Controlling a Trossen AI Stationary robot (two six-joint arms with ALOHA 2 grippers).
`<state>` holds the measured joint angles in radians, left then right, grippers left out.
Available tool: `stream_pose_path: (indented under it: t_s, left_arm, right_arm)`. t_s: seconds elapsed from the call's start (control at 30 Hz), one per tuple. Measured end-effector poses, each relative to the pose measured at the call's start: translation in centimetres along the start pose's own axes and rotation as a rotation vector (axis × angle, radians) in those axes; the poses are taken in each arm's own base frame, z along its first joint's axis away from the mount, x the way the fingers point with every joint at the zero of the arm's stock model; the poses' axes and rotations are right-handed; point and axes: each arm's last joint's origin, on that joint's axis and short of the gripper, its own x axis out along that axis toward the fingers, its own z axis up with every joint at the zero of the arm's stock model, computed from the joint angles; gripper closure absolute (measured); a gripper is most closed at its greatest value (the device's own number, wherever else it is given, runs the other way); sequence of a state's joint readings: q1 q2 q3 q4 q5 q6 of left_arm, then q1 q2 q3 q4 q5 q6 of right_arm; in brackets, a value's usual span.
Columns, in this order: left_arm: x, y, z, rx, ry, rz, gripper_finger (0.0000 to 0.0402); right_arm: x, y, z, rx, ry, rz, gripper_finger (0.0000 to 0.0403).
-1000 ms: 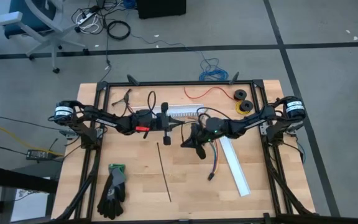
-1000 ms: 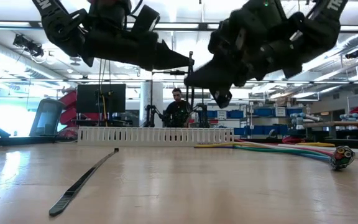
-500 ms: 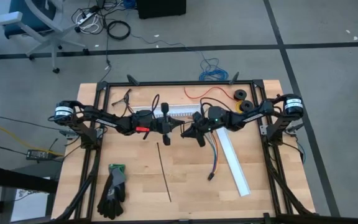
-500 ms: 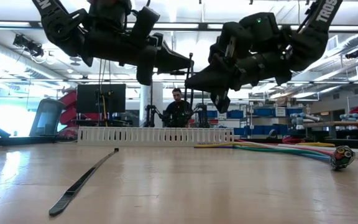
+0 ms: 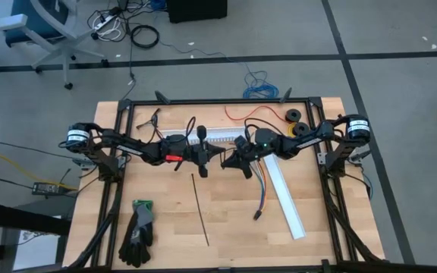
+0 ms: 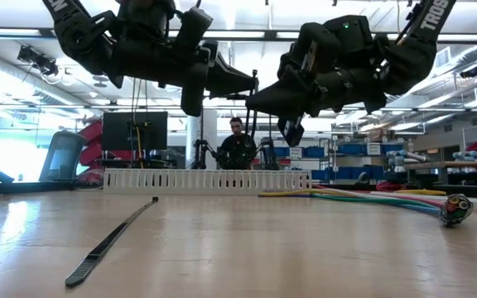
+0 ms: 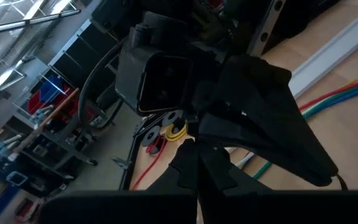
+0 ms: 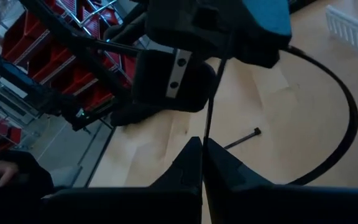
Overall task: Ziptie cables
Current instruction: Prepare the black zip tie
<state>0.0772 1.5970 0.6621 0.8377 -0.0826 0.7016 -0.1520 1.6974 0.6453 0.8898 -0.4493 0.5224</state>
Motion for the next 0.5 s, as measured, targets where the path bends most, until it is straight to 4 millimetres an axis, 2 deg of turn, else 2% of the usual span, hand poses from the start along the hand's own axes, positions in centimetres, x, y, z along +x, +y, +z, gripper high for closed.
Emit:
stream_pose_path:
  t_s: [0.5]
  left_arm:
    - [0.02,0.39,-0.42,0.029,0.044,0.04,0.0401]
  right_arm:
    - [0.16,0.31,-0.2,0.005,0.007,0.01,0.0403]
